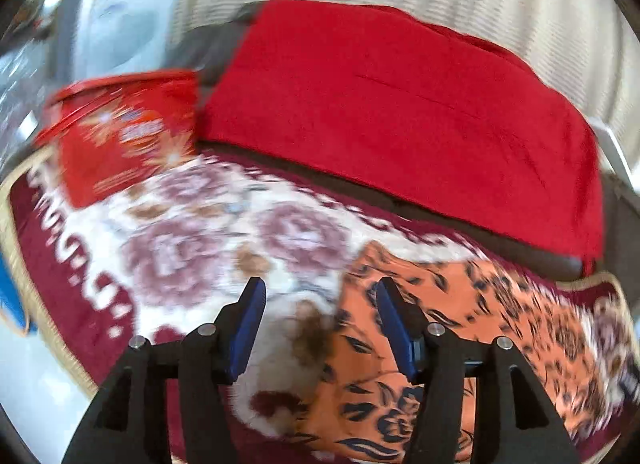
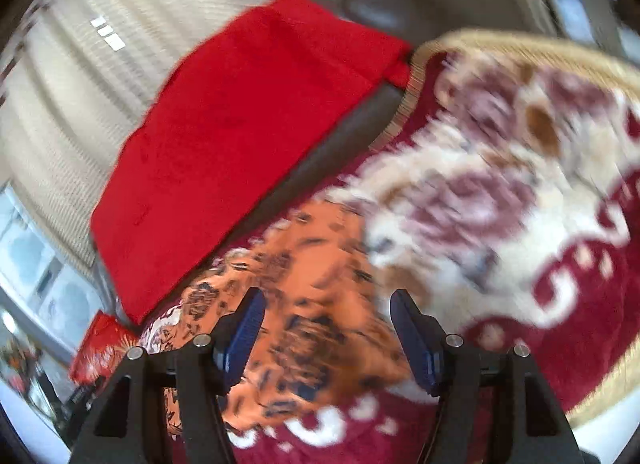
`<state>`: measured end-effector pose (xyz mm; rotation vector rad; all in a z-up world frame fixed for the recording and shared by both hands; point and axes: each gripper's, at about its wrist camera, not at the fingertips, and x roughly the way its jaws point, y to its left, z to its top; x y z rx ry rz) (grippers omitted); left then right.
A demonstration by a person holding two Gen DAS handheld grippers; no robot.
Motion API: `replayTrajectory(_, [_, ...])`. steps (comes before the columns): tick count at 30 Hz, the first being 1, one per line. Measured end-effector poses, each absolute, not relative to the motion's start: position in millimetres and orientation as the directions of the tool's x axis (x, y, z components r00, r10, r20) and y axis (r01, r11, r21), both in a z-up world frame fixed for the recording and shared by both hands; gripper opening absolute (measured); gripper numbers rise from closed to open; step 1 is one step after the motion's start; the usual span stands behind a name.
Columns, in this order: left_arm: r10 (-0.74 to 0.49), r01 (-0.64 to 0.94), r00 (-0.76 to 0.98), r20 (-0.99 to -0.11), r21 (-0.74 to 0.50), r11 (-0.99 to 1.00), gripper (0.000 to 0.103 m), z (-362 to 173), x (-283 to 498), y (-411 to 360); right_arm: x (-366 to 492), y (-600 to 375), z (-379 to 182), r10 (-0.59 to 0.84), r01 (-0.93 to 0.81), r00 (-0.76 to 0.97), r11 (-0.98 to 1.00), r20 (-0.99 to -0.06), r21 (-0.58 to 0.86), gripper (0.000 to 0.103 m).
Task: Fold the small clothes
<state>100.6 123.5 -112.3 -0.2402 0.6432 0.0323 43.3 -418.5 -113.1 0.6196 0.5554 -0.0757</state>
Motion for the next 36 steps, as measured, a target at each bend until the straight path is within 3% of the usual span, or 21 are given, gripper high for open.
replayTrajectory(6, [-0.191,0.146,0.727,-0.66,-0.124,0.982,0.06,-138,110,49,96,-343,-126,0.226,0.059,0.808,0.888,-0.544,0.457,0.062])
replayTrajectory(9, [-0.182,0.175,0.704,-0.686,-0.081,0.981,0.073,-152,118,29,123,-310,-144,0.288,0.003,0.773,0.889,-0.566,0.457,0.061])
replayTrajectory(13, [-0.122,0.146,0.608,-0.785,-0.041,0.988,0.074,-185,135,14,141,-284,-185,0.301,0.008,0.702,0.903,-0.645,0.43,0.06])
replayTrajectory(16, [-0.117,0.123,0.626,-0.771,-0.051,0.991,0.077,-185,133,14,138,-274,-182,0.266,-0.014,0.711,0.931,-0.651,0.366,0.059])
replayTrajectory(24, [-0.092,0.128,0.643,-0.76,-0.011,0.992,0.077,-183,128,13,150,-268,-157,0.293,-0.055,0.743,0.923,-0.602,0.381,0.059])
replayTrajectory(28, [-0.088,0.127,0.645,-0.759,-0.008,0.992,0.078,-181,125,13,167,-267,-182,0.304,-0.023,0.681,0.918,-0.666,0.396,0.06])
replayTrajectory(31, [-0.083,0.126,0.644,-0.76,-0.001,0.992,0.078,-182,128,14,161,-259,-176,0.277,-0.05,0.703,0.938,-0.656,0.342,0.06])
replayTrajectory(36, [-0.075,0.128,0.651,-0.755,0.012,0.992,0.078,-182,128,12,156,-268,-176,0.317,-0.044,0.708,0.911,-0.631,0.409,0.061])
